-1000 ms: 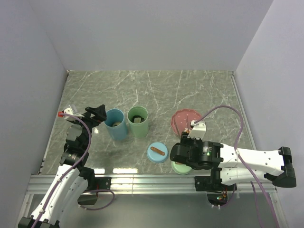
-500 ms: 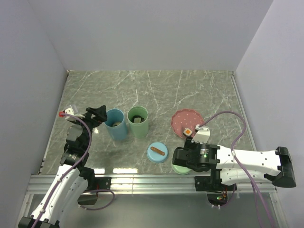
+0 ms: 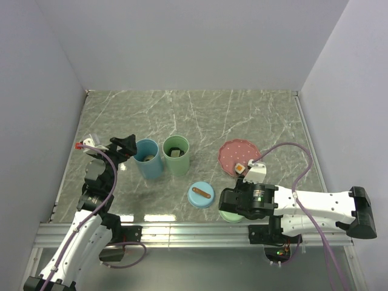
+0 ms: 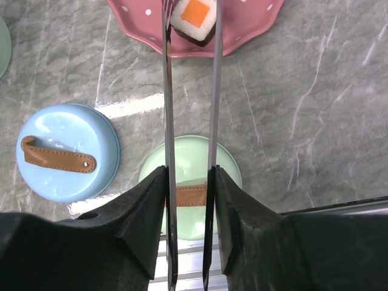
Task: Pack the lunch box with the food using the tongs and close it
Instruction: Pick up the food using the clamp
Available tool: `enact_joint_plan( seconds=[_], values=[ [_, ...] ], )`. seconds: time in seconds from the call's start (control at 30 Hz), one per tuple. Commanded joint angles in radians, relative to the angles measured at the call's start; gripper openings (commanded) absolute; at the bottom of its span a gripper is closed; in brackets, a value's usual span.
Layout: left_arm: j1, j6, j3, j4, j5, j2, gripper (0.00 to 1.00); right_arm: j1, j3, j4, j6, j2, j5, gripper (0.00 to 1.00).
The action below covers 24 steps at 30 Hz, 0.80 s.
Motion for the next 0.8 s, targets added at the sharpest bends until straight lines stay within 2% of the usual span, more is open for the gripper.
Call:
enact_joint_plan(
  seconds=[0.0,0.2,0.53,0.63,0.77],
  values=[
    [0.006,-0.01,0.0,0.042,0.017,-0.017,1.0,0.003,0.022,0.004,0.013,0.009,0.038,0.4],
    [0.006,-0.01,0.0,0.04,0.017,-0.02,0.99,0.003,0.036,-0.005,0.011,0.023,0.049,0.36],
    [0.004,-0.01,0.002,0.04,0.017,-0.018,0.99,-0.004,0.126,-0.036,-0.035,0.055,0.112,0.37],
    [0.006,-0.009,0.002,0.039,0.014,-0.02,0.99,-0.037,0.14,-0.001,-0.097,0.054,0.126,0.38],
    [0.006,-0.009,0.002,0.037,0.009,-0.018,1.0,-0.122,0.128,0.146,-0.266,0.037,0.113,0.38]
  ],
)
